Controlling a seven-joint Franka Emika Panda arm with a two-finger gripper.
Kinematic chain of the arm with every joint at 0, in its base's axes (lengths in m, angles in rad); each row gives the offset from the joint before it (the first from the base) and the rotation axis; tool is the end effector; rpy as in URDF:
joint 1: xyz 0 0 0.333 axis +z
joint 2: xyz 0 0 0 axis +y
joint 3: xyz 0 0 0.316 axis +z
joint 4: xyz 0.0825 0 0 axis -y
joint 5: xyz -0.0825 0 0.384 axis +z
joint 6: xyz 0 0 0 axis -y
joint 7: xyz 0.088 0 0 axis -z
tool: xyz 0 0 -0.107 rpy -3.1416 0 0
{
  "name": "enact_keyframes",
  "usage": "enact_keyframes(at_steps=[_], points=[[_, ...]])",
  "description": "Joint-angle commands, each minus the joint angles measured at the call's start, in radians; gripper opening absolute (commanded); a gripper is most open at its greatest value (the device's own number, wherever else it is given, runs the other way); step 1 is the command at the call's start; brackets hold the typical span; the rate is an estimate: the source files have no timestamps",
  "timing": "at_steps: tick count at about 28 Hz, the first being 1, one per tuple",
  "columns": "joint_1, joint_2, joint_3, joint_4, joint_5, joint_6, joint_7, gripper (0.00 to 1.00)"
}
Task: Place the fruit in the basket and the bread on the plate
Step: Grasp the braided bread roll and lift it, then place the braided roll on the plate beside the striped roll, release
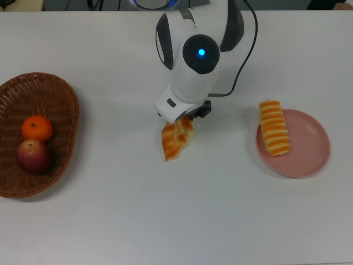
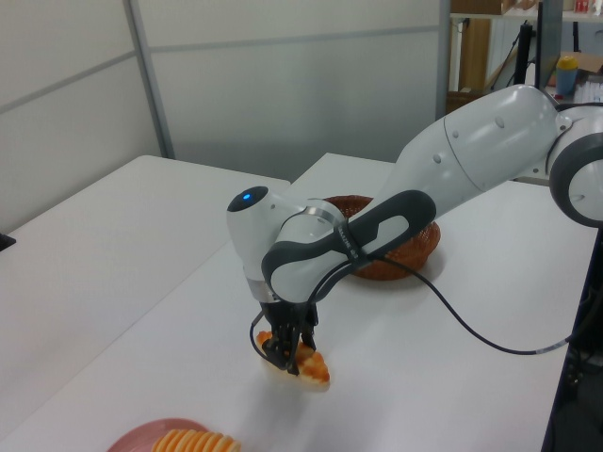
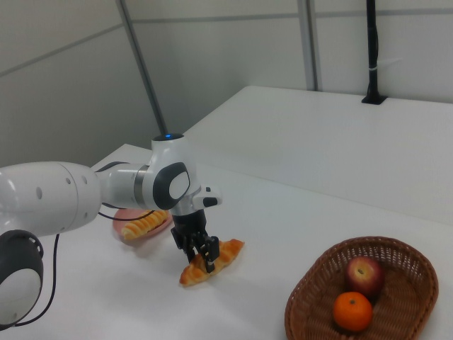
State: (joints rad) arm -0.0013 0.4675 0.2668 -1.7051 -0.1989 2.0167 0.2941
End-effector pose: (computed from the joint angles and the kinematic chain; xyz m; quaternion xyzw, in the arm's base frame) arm 0.6345 0.1438 0.3182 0.9970 0.0252 -0.0578 0.0439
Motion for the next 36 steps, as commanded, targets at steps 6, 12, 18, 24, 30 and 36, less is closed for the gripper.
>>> enact_keyframes(at_steps=[6,12,18,24,30,36], points=[[0.015,-0.063,0.003,0.038,0.003,0.017,0.062,0.02],[0.116,-0.059,0.003,0.091,-0.013,0.034,0.123,0.02],[0.211,-0.061,0.002,0.123,-0.028,0.091,0.212,0.02],[0.302,-0.049,0.003,0.145,-0.068,0.164,0.255,0.02],[0.38,-0.027,0.002,0.15,-0.125,0.278,0.306,0.02],[0.426,0.022,0.002,0.203,-0.157,0.275,0.396,0.05]])
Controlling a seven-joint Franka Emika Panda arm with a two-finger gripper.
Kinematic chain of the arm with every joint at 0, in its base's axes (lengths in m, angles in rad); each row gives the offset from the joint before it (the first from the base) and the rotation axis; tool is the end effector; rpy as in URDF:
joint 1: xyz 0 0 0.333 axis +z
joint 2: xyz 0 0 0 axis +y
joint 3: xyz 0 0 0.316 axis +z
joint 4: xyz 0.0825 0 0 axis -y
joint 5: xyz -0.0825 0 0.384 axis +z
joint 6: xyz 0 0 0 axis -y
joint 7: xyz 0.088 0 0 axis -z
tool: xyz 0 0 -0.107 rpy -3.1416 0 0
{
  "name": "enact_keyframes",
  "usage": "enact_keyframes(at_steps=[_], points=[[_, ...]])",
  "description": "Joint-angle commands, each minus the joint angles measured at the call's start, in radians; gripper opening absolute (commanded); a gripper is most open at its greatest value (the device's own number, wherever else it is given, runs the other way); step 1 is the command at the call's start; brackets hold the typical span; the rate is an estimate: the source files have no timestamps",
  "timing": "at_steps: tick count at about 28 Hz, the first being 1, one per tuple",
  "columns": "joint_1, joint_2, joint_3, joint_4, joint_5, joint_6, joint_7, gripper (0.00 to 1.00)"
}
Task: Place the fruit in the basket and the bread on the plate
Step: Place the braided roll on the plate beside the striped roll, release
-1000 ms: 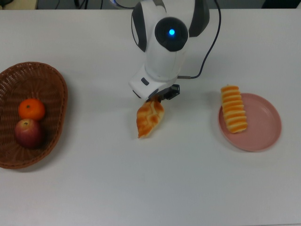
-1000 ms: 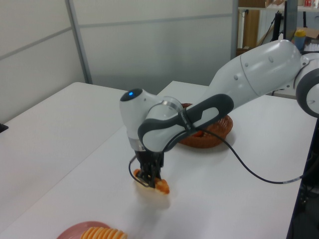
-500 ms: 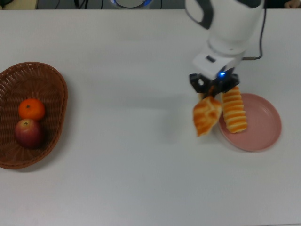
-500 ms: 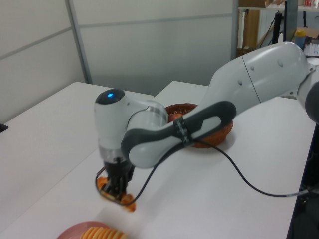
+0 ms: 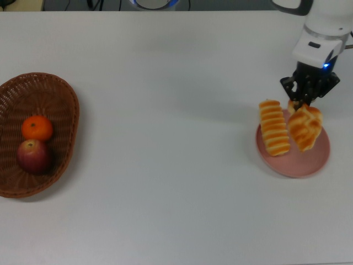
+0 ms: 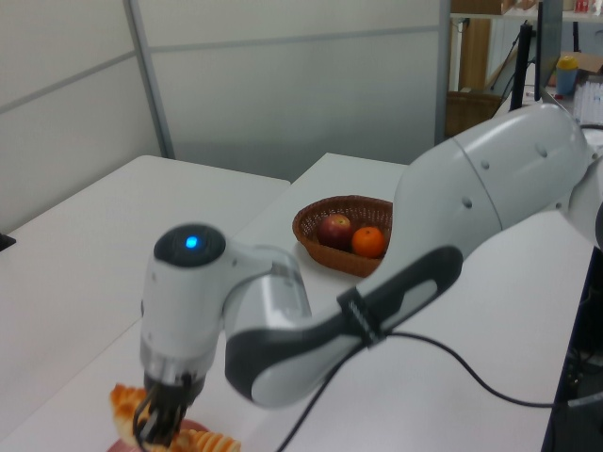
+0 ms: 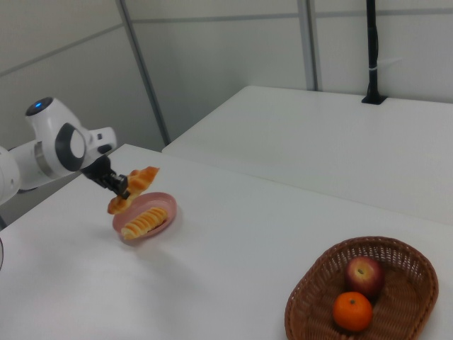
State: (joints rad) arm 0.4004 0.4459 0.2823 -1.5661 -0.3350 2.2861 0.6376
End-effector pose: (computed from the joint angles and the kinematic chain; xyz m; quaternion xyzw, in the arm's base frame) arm 0.5708 0.4160 0.4245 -0.9816 -0.0905 -0.1667 0.0240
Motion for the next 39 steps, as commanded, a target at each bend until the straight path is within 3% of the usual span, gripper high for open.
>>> enact_keyframes(at_steps=[1,7,16,18,19,21,23,24,26,33,39], points=[[0.028,0.051,-0.014,0.07,-0.021,0.004,0.057,0.06],[0.071,0.086,-0.017,0.075,-0.029,0.006,0.059,0.07],[0.069,0.094,-0.035,0.066,-0.029,0.004,0.062,0.23],[0.069,0.094,-0.058,0.064,-0.03,0.004,0.057,0.49],[0.069,0.094,-0.064,0.063,-0.03,0.003,0.056,0.56],[0.067,0.094,-0.08,0.057,-0.03,0.003,0.05,0.57],[0.064,0.094,-0.1,0.051,-0.025,0.003,0.033,0.66],[0.063,0.094,-0.103,0.051,-0.024,0.003,0.028,0.74],[0.063,0.096,-0.104,0.049,-0.024,0.003,0.027,1.0],[0.061,0.054,-0.101,0.057,-0.006,-0.046,0.037,1.0],[0.063,-0.035,-0.098,0.057,0.068,-0.083,0.065,1.0]])
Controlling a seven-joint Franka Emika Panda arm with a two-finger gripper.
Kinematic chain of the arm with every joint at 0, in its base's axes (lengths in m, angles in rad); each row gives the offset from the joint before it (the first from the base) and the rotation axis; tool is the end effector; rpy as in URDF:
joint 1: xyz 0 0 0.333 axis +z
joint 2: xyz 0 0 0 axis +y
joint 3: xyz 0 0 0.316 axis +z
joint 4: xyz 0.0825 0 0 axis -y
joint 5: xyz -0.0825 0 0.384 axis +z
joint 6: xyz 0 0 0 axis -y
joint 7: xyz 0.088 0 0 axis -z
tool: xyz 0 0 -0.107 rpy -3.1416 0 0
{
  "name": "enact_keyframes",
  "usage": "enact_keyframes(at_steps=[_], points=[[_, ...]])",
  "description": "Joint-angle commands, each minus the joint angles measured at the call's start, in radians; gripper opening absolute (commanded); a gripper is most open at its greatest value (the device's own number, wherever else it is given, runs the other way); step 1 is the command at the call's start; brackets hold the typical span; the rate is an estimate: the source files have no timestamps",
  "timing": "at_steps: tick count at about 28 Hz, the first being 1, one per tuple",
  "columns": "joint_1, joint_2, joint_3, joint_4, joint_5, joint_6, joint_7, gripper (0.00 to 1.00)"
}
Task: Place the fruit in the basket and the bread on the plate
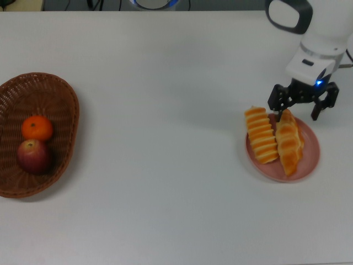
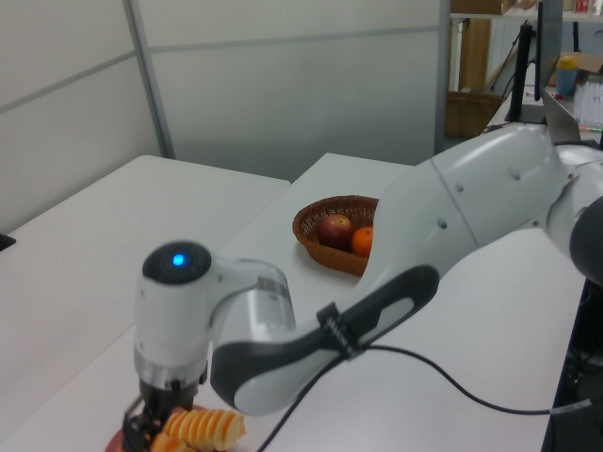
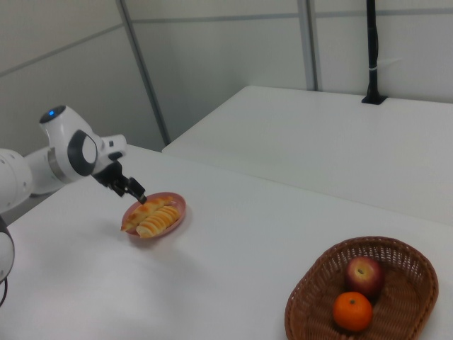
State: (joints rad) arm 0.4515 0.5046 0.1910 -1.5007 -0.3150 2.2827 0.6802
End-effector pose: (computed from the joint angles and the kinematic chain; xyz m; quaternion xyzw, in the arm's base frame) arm 0.5962 0.4072 0.4097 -0.9846 -0.0480 -0.1674 0.0178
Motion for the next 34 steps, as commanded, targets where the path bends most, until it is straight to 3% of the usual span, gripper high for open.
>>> enact_keyframes(at_steps=[1,6,10,18,22,29,34], points=[[0.012,-0.106,-0.007,-0.009,0.051,-0.106,0.022,1.0],[0.004,-0.187,-0.015,-0.009,0.053,-0.279,0.021,1.0],[-0.066,-0.231,-0.016,-0.01,0.07,-0.406,-0.025,1.0],[-0.24,-0.326,-0.018,-0.015,0.22,-0.566,-0.324,1.0],[-0.284,-0.368,-0.016,-0.027,0.231,-0.638,-0.381,1.0],[-0.398,-0.553,-0.018,-0.172,0.317,-0.66,-0.481,1.0],[-0.431,-0.619,-0.024,-0.254,0.32,-0.629,-0.479,1.0]])
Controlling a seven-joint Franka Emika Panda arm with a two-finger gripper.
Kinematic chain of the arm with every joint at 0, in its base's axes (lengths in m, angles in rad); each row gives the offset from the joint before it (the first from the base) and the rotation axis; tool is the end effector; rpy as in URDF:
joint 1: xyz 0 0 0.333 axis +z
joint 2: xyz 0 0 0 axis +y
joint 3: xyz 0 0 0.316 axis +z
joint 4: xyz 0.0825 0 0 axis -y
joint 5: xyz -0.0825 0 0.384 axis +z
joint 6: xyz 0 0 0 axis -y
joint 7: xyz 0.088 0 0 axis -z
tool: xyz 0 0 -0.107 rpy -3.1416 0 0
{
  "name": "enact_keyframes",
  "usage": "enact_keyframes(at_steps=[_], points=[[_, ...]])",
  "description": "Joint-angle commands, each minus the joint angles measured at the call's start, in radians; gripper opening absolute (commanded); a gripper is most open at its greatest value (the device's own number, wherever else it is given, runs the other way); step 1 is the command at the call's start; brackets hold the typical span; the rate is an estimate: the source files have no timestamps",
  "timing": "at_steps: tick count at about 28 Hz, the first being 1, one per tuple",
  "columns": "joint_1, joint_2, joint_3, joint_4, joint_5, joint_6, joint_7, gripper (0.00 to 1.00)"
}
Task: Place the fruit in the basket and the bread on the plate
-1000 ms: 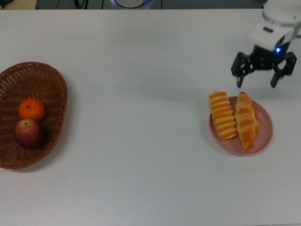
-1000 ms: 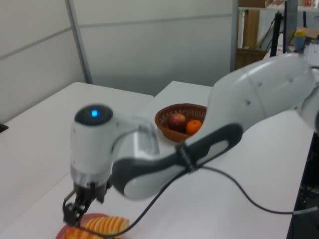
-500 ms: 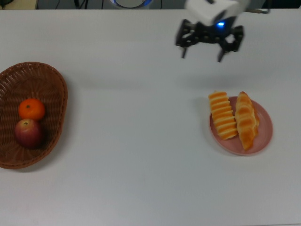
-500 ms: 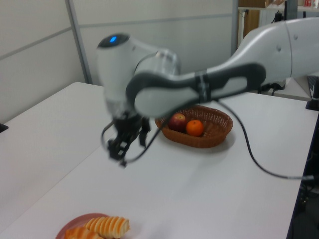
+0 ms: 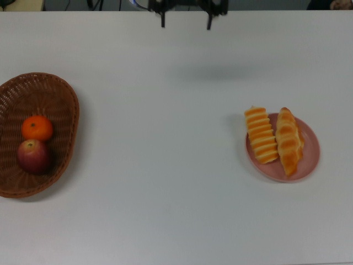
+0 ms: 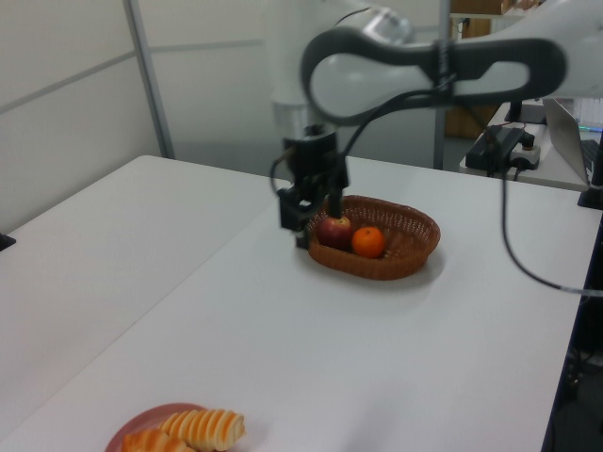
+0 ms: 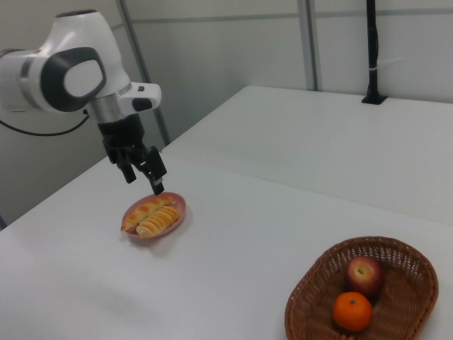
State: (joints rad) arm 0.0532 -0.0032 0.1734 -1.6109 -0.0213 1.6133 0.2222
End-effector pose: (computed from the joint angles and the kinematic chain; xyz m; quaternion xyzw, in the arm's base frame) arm 0.5431 0.1231 0.6110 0.9999 0.0026 0.0051 0.0100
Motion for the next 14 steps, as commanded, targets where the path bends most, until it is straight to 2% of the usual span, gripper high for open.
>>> enact_keyframes(at_steps=[1,4,7,14], points=[[-0.039,-0.121,-0.009,-0.159,0.026,0.049,-0.021,1.0],[-0.058,-0.144,-0.023,-0.202,0.026,0.085,-0.021,1.0],[-0.076,-0.136,-0.045,-0.202,0.026,0.096,-0.02,1.0],[-0.095,-0.118,-0.049,-0.201,0.026,0.093,-0.027,1.0]])
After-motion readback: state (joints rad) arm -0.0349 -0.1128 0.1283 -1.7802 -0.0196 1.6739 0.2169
